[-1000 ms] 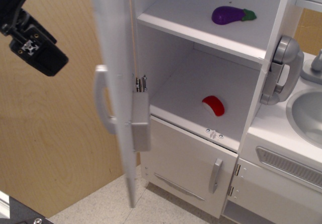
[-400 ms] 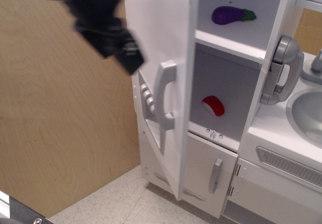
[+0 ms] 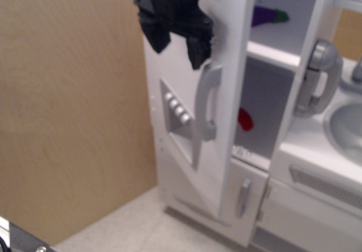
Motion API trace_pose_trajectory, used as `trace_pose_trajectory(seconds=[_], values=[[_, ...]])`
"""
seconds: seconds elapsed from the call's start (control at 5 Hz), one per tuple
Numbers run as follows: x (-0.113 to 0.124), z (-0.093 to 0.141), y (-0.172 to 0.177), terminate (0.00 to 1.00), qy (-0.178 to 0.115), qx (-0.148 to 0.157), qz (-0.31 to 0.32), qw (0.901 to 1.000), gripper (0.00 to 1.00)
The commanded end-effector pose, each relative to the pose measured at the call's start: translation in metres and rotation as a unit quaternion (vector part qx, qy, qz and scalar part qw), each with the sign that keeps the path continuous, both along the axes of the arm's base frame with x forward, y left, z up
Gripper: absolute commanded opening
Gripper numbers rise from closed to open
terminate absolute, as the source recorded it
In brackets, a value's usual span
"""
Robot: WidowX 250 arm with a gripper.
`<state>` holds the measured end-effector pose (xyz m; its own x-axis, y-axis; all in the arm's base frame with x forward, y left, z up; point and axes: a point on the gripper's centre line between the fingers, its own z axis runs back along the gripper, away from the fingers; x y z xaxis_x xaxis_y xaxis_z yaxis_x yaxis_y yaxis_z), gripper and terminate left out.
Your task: Close fridge
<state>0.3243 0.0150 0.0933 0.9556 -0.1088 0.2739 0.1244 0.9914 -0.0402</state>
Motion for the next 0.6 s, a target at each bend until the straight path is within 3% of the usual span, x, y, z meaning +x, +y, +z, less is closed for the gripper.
trace_pose_trajectory(seconds=[0.0,0.4], values=[[0.036,0.007,0.006,0.00,-0.022,-0.005,0.009,0.9997,1.00],[0.058,0.001,0.006,0.00,-0.033,-0.008,0.011,0.9993,1.00]])
